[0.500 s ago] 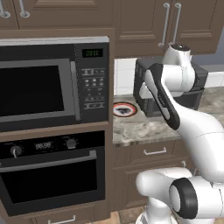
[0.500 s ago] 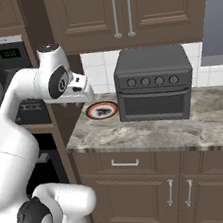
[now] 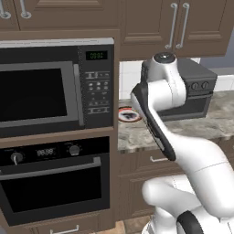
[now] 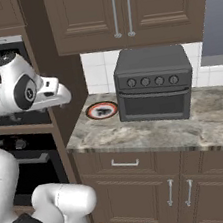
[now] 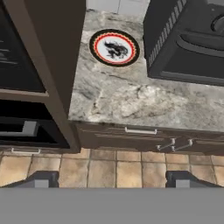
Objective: Take the fish from the oven and place it on the plate on the counter.
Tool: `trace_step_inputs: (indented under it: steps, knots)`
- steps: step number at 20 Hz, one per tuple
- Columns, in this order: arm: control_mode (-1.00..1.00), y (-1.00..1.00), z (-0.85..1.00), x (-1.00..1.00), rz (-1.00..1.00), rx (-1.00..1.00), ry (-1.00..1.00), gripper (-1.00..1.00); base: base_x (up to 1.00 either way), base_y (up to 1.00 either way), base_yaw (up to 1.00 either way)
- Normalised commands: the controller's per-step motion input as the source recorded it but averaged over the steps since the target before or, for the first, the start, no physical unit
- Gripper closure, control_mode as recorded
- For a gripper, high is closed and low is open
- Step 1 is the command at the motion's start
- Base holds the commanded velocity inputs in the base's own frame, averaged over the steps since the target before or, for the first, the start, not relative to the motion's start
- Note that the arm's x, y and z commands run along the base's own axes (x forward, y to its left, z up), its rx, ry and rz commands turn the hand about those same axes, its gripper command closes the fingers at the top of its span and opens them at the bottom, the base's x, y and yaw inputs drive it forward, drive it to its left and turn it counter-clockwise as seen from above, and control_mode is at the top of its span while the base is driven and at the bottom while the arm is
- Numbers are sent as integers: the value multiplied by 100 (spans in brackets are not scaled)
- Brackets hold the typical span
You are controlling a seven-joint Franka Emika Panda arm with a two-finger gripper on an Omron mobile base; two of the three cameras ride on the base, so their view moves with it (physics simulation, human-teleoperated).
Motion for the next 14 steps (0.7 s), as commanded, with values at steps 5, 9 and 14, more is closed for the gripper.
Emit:
trace_step_inputs:
  steps: [5, 9, 14]
  knots:
    - [-100, 88, -20, -56, 2, -22, -11, -100, 0, 0, 0]
    - [-100, 62, -46, -40, 3, -13, 0, -100, 0, 0, 0]
    - [-100, 41, -53, -16, 1, -5, 0, -100, 0, 0, 0]
